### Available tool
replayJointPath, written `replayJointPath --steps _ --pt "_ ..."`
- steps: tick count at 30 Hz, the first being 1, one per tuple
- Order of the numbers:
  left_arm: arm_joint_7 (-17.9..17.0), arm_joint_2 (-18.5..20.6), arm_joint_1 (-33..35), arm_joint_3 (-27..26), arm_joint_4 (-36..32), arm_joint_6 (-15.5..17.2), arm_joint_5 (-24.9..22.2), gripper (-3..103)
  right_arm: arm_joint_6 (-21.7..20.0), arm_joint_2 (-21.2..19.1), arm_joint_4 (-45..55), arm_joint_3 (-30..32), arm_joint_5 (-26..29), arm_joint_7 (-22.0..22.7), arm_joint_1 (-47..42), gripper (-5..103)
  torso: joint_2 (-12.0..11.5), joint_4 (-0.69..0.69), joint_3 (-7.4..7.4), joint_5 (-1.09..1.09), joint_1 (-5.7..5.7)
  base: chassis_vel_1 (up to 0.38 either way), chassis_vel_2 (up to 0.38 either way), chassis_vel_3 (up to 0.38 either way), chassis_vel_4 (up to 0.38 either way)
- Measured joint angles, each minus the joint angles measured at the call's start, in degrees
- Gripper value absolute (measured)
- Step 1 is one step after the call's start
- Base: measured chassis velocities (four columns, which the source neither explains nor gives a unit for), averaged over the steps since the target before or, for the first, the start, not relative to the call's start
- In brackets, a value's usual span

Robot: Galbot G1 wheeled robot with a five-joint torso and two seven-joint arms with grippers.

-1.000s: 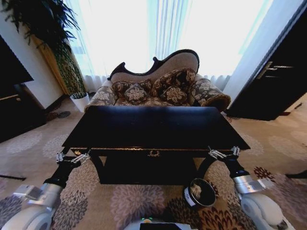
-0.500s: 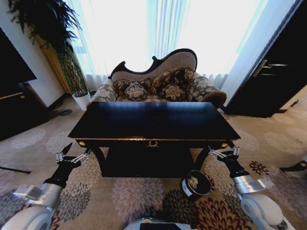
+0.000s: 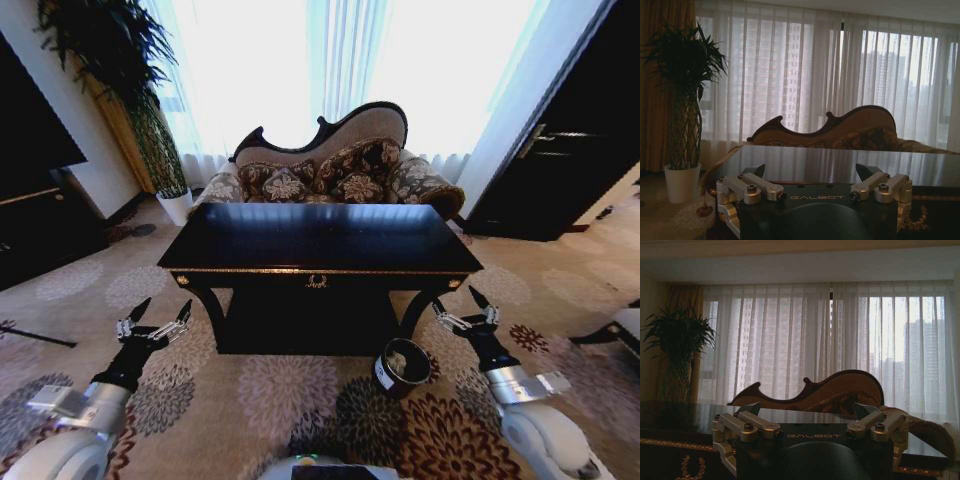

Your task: Move to the front of the table and place the trash on the table into the trash bin.

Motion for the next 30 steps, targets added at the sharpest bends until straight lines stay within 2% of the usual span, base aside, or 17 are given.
replayJointPath --steps 30 --pt "0.00 0.00 0.00 0.00 0.00 0.00 0.00 100 0.00 0.00 0.00 0.00 0.00 0.00 -0.01 100 0.00 0.00 0.00 0.00 -0.01 0.211 -0.215 -0.214 0.214"
